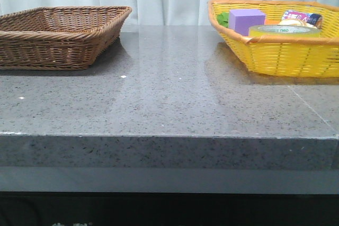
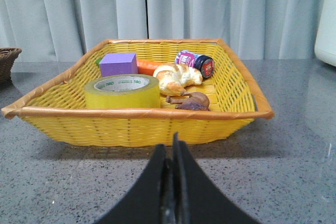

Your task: Transfer tape with both arms

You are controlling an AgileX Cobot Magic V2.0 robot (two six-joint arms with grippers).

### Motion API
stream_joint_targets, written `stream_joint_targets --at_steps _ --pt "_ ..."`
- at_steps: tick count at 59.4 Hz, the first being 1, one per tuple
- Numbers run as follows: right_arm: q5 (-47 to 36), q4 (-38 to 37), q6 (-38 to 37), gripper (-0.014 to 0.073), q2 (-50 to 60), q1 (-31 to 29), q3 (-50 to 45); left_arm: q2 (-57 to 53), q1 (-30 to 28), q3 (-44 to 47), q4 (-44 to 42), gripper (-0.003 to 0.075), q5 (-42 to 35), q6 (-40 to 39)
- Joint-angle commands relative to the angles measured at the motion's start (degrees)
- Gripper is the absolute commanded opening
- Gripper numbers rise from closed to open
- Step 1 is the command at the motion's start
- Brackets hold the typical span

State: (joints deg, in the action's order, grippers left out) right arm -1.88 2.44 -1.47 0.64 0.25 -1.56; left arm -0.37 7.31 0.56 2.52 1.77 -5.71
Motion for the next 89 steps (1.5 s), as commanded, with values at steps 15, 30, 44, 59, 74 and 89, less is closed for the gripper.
stream_joint_targets --at_steps 15,30,44,59,74,89 --pt "-5.0 -0.1 0.5 -0.0067 1.5 -0.3 1.4 -1.0 -0.1 2.1 -0.1 -0.0020 -5.1 -0.4" --pt "-5.0 -0.1 0.5 -0.0067 1.5 -0.3 1.4 -1.0 -0.1 2.1 -0.1 -0.0020 -5.1 -0.4" --pt "-5.0 -0.1 0.5 -0.0067 1.5 -0.3 1.4 -1.0 -0.1 2.1 -0.1 -0.0020 -5.1 -0.4" --pt "-4.6 -0.1 0.5 -0.0067 1.5 -0.3 1.5 -1.0 -0.1 2.1 -0.1 -0.0020 -5.1 -0.3" --pt "0.2 3.6 0.4 -0.0067 1.4 -0.3 3.6 -1.0 -0.1 -0.5 -0.1 -0.0020 -5.0 -0.3" --pt "10.6 3.5 0.4 -0.0067 1.4 -0.3 12.5 -0.9 -0.1 -10.0 -0.1 -0.0020 0.6 -0.3"
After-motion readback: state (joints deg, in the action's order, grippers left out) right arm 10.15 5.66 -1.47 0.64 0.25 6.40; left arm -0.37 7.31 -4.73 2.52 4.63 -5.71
